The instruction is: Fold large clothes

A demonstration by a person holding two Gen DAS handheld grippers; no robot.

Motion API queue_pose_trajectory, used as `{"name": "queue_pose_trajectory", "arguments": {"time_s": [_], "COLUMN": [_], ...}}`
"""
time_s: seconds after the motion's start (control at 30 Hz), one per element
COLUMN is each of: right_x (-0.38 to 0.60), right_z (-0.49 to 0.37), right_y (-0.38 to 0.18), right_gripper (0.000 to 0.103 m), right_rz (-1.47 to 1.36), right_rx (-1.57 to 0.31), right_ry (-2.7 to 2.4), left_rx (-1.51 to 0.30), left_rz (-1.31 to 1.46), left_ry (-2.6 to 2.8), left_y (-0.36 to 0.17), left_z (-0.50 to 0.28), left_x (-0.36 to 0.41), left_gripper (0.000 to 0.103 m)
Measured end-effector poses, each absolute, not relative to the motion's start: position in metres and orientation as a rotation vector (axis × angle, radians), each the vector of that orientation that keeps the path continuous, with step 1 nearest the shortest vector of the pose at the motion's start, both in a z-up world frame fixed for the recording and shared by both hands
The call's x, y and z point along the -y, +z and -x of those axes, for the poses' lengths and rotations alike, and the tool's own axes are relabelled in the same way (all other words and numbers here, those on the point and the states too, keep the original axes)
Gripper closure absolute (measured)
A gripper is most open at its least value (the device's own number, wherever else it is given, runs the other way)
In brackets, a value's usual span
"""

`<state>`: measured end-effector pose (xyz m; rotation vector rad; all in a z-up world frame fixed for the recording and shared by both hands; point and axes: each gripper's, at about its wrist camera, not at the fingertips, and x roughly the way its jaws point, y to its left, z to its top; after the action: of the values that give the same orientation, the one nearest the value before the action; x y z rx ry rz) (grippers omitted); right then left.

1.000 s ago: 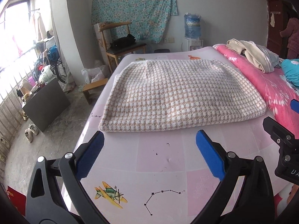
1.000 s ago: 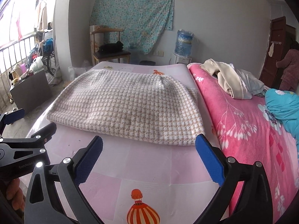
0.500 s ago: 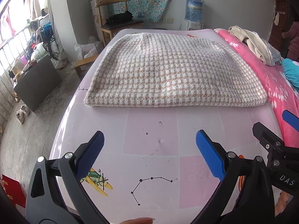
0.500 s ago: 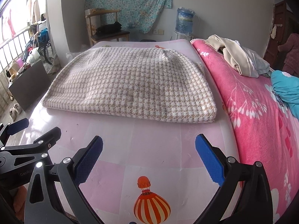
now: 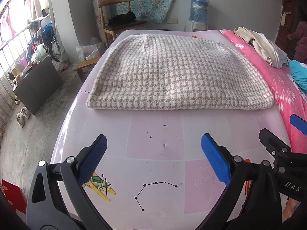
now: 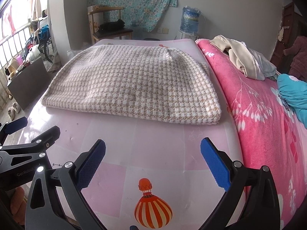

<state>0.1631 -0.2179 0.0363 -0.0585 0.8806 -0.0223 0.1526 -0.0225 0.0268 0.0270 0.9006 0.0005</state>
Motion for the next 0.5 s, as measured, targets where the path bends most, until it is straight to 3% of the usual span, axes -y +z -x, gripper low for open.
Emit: {"name": "queue_pose_trajectory", "arguments": {"time_s": [0.5], "right_x": [0.218], "right_z": [-0.1638], "right_y": [0.0383], "right_gripper": [0.006], "right_rz": [0.057], "right_rx": [-0.881], "right_ry": [-0.022], "left_rx": [-0.901], "left_rz": [-0.023], "left_ry": [-0.009], "left_y": [0.0287], "left_z": [-0.1519], "left_x": [0.0256], "left_gripper": [0.008]}}
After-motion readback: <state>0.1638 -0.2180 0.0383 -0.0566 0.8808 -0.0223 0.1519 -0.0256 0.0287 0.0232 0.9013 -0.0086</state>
